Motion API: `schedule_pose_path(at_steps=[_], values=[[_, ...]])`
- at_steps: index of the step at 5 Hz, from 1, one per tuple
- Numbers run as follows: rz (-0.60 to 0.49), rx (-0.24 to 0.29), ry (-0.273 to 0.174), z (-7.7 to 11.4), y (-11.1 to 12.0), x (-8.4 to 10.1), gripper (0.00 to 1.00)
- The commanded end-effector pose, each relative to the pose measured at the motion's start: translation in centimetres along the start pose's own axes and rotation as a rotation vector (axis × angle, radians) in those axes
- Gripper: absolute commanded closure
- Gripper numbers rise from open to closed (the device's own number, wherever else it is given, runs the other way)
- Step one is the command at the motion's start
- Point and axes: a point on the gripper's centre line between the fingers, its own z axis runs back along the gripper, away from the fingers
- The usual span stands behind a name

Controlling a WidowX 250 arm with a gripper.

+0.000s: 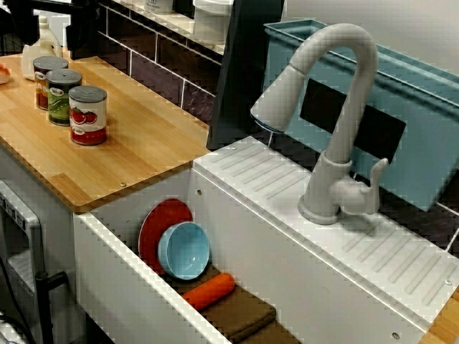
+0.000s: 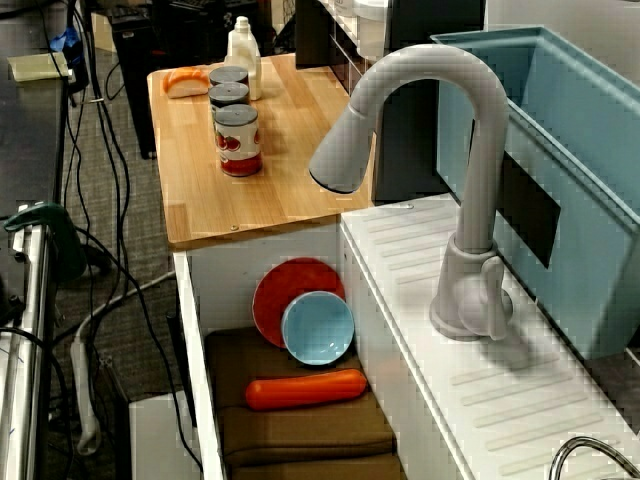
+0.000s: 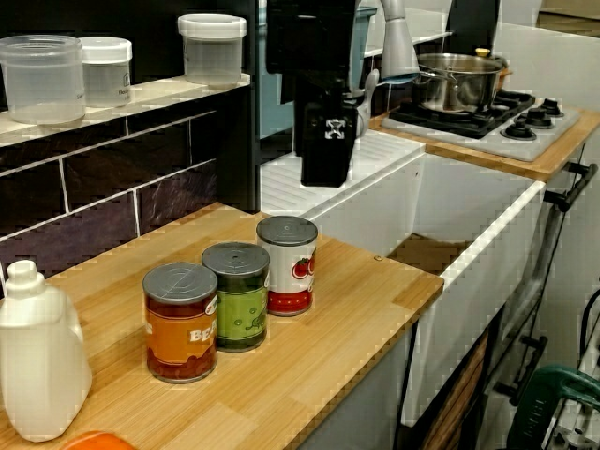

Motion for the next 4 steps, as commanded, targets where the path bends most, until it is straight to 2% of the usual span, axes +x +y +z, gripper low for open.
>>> schedule_pose_path(at_steps=[1, 2, 3, 4], values=[[0.168, -0.019, -0.167, 2.3, 1.9, 4.7, 0.00], [0.276, 0.016, -0.275, 2.0, 1.5, 6.1, 0.54], [0.526, 0.052, -0.228, 0.3, 1.4, 7.9, 1.00], [0.658, 0.052, -0.136, -0.9, 1.0, 9.8, 1.00]])
